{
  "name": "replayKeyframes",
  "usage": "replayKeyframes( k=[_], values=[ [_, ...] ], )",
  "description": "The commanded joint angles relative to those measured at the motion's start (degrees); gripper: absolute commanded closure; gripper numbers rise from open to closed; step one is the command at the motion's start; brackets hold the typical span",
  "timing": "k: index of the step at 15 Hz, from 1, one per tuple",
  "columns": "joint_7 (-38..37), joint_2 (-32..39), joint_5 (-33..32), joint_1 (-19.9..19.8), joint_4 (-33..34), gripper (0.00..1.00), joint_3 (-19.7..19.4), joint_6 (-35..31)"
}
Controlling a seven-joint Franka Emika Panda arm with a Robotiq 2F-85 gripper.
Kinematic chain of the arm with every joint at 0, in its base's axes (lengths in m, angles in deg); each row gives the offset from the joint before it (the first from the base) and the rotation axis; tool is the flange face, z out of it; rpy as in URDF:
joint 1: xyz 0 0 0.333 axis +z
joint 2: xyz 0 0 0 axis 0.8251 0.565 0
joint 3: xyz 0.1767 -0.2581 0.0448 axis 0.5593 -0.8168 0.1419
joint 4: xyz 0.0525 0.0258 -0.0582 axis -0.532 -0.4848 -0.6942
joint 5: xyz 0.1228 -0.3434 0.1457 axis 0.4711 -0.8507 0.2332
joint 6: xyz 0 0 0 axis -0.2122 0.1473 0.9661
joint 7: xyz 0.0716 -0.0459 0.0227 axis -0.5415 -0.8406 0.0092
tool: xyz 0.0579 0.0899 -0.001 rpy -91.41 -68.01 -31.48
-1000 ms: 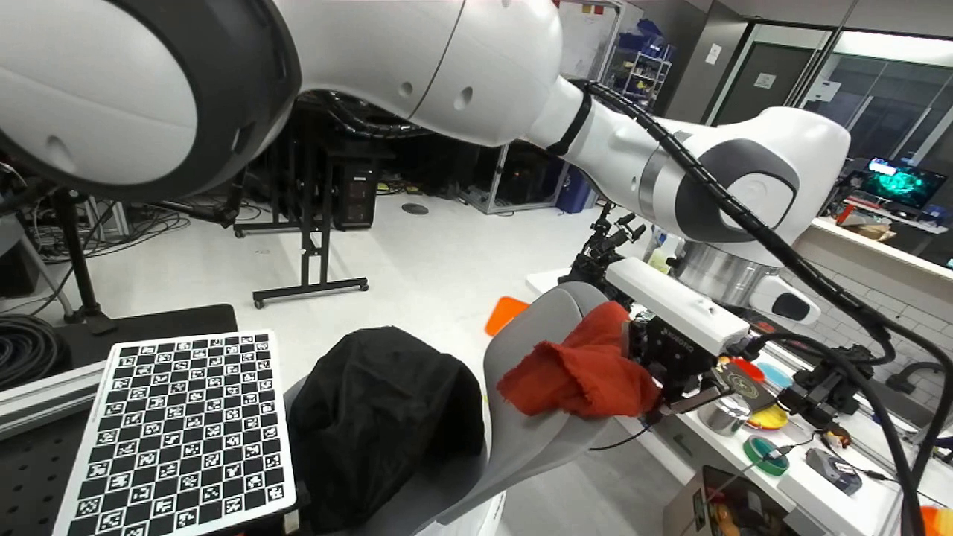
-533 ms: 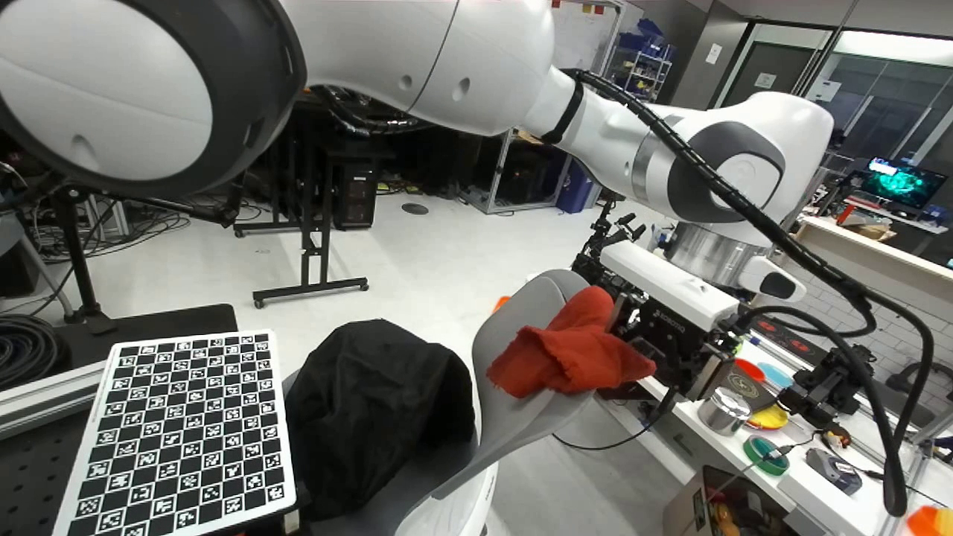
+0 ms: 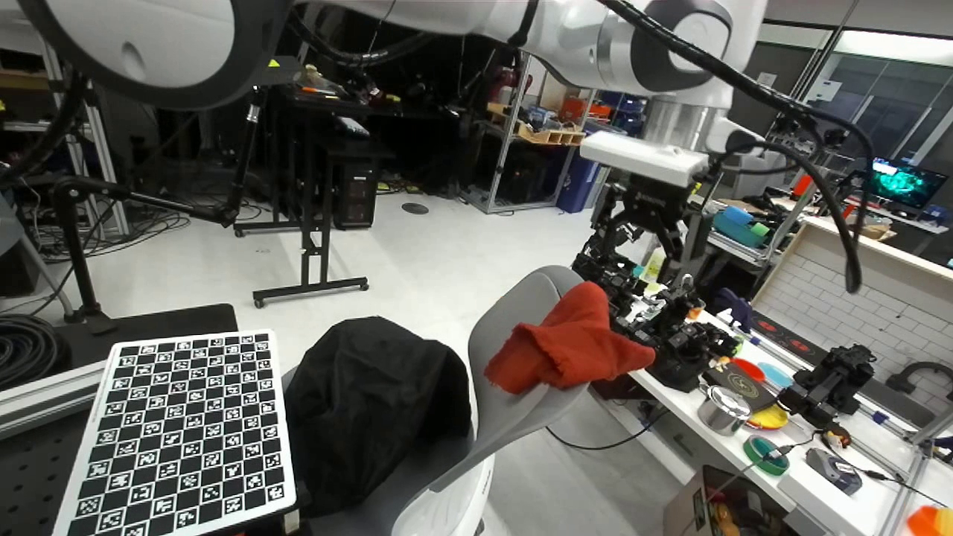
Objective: Lift the towel and bag from the seat and put them on the head seat
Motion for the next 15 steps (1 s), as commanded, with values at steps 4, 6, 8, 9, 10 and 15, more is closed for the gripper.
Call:
replayKeyframes(
  k=[4, 6, 8, 9, 10, 15],
  values=[
    [1.43, -1.11, -1.50, 11.34, -4.85, 0.00, 1.23, -2.75],
    [1.29, -0.84, -1.40, 14.24, -7.85, 0.00, 1.31, -4.07],
    [1.11, -0.93, -1.36, 16.35, -12.42, 0.00, 1.21, -7.15],
    [1.28, -1.05, -1.35, 17.07, -14.49, 0.00, 1.12, -8.44],
    [1.42, -0.99, -1.25, 17.46, -17.21, 0.00, 1.04, -10.37],
    [2.57, -1.56, -0.85, 17.47, -28.50, 0.00, 1.00, -16.26]
  ],
)
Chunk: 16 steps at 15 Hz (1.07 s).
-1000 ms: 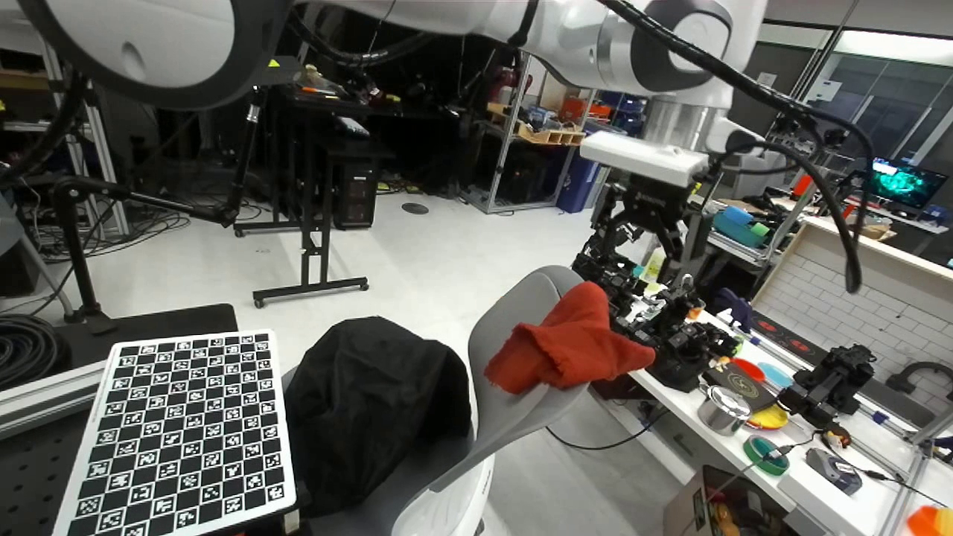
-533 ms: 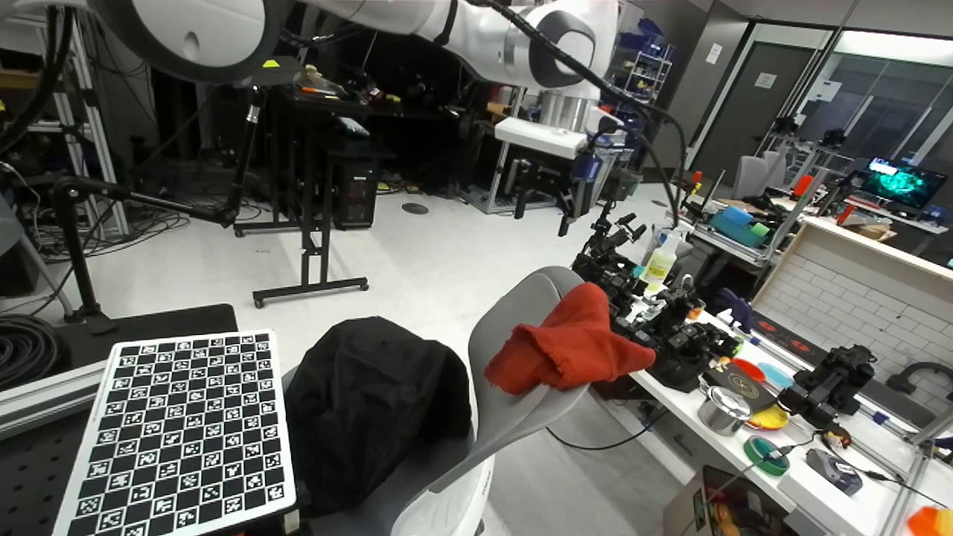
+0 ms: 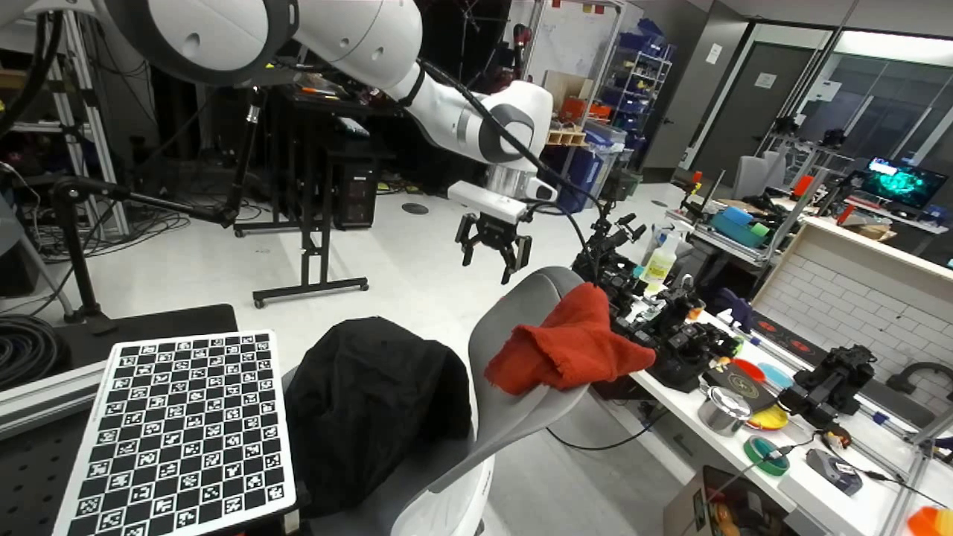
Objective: Lift the towel and bag from the seat and put them on the head seat
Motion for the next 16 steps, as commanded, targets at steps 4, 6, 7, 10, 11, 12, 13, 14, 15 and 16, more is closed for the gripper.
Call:
replayKeyframes(
  k=[4, 6, 7, 10, 11, 12, 13, 14, 15, 16],
  values=[
    [2.15, -2.46, -4.06, -2.26, -14.35, 0.00, 3.12, -7.51],
    [2.33, -2.62, -5.29, -2.48, -17.07, 0.00, 3.53, -9.54],
    [2.31, -2.75, -6.16, -2.47, -18.23, 0.00, 3.56, -10.59],
    [1.96, -3.05, -8.82, -2.21, -21.25, 0.00, 3.29, -13.76],
    [1.84, -3.09, -9.46, -2.17, -22.09, 0.00, 3.27, -14.45],
    [1.78, -3.08, -9.93, -2.15, -22.67, 0.00, 3.32, -14.98],
    [1.70, -3.14, -10.39, -2.11, -23.34, 0.00, 3.35, -15.44],
    [1.65, -3.15, -10.61, -2.10, -23.89, 0.00, 3.41, -15.79],
    [1.57, -3.18, -10.86, -2.08, -24.39, 0.00, 3.44, -16.20],
    [1.52, -3.16, -11.05, -2.05, -24.80, 0.00, 3.48, -16.37]
  ],
)
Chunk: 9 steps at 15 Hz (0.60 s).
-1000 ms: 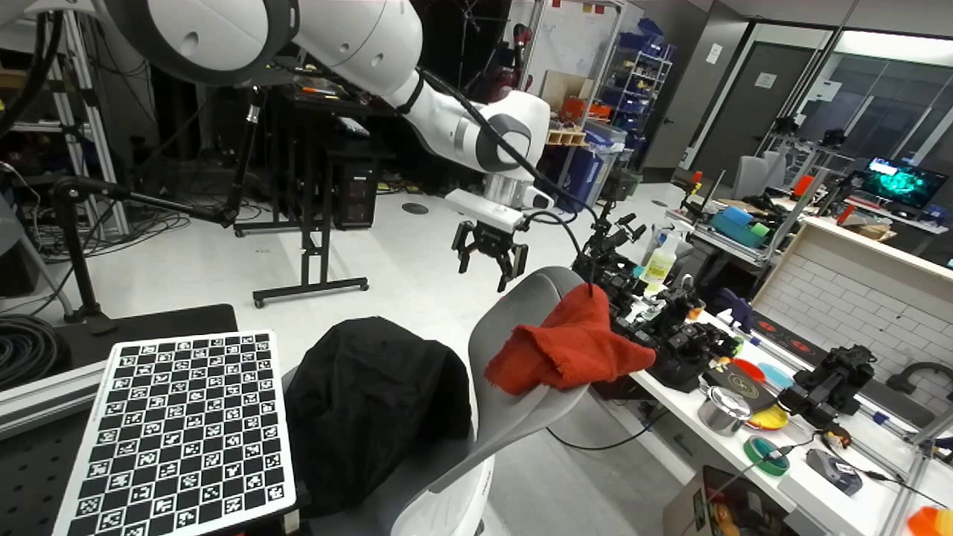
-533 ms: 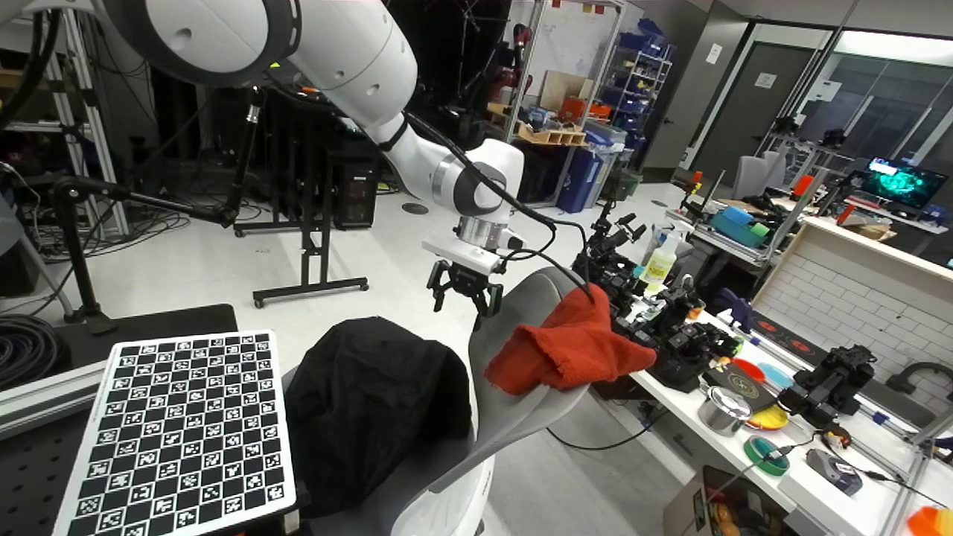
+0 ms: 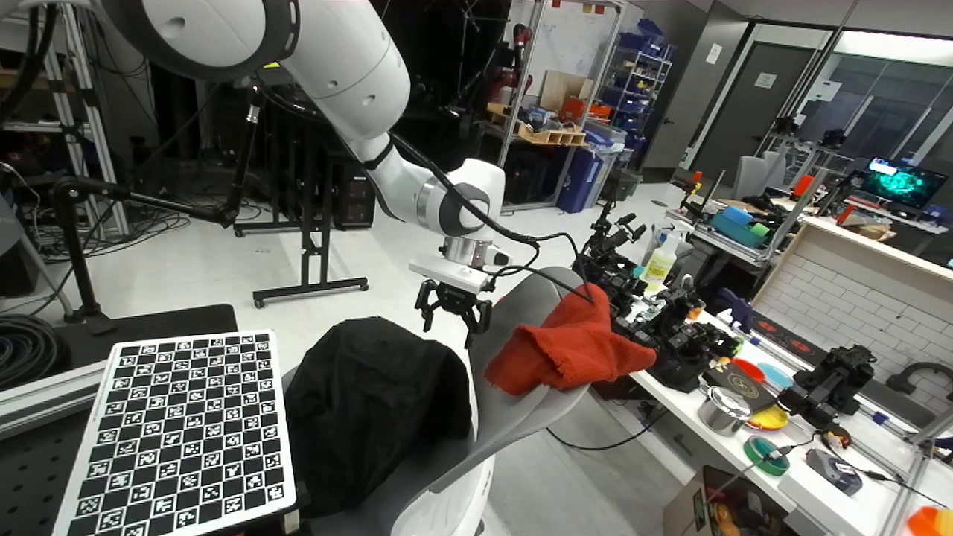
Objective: Lift the towel and bag from the seat and put them on the head seat
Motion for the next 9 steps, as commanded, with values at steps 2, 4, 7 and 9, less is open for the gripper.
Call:
replayKeyframes(
  k=[2, 4, 7, 9],
  values=[
    [0.27, -1.69, -1.95, -0.66, -4.01, 0.00, 1.15, -2.12],
    [0.18, -1.46, -2.39, -0.54, -4.28, 0.00, 1.13, -1.96],
    [0.08, -1.15, -2.69, -0.52, -4.05, 0.00, 1.14, -1.56],
    [0.15, -0.94, -2.68, -0.64, -3.72, 0.00, 1.09, -1.34]
  ],
)
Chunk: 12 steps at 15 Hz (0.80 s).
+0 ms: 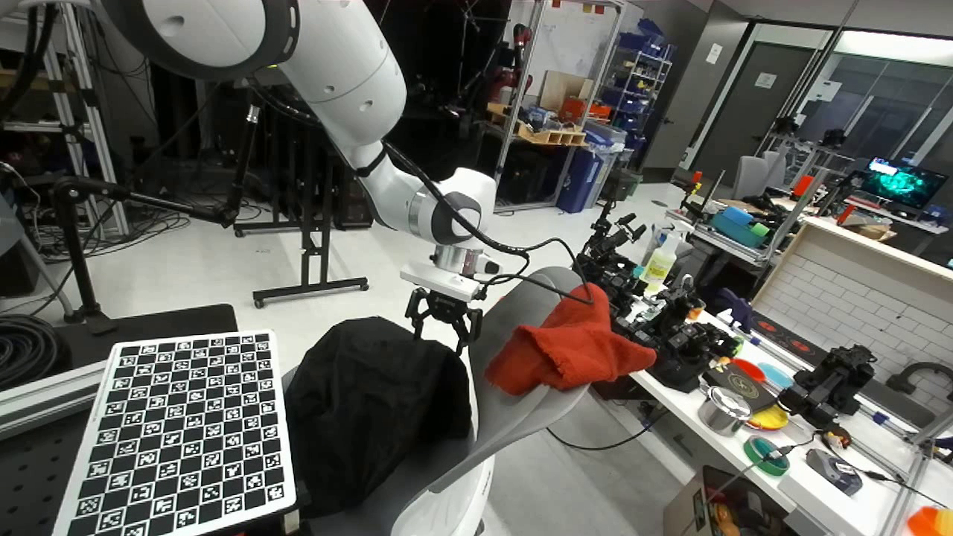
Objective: Lift the towel and bag from the seat and put them on the head seat
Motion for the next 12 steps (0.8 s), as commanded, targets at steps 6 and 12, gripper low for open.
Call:
replayKeyframes(
  k=[6, 12],
  values=[
    [0.11, 1.81, -1.40, -1.21, 1.63, 0.00, 0.23, 0.14],
    [0.05, 3.65, -1.13, -1.94, 3.08, 0.29, 0.19, 0.12]
  ],
)
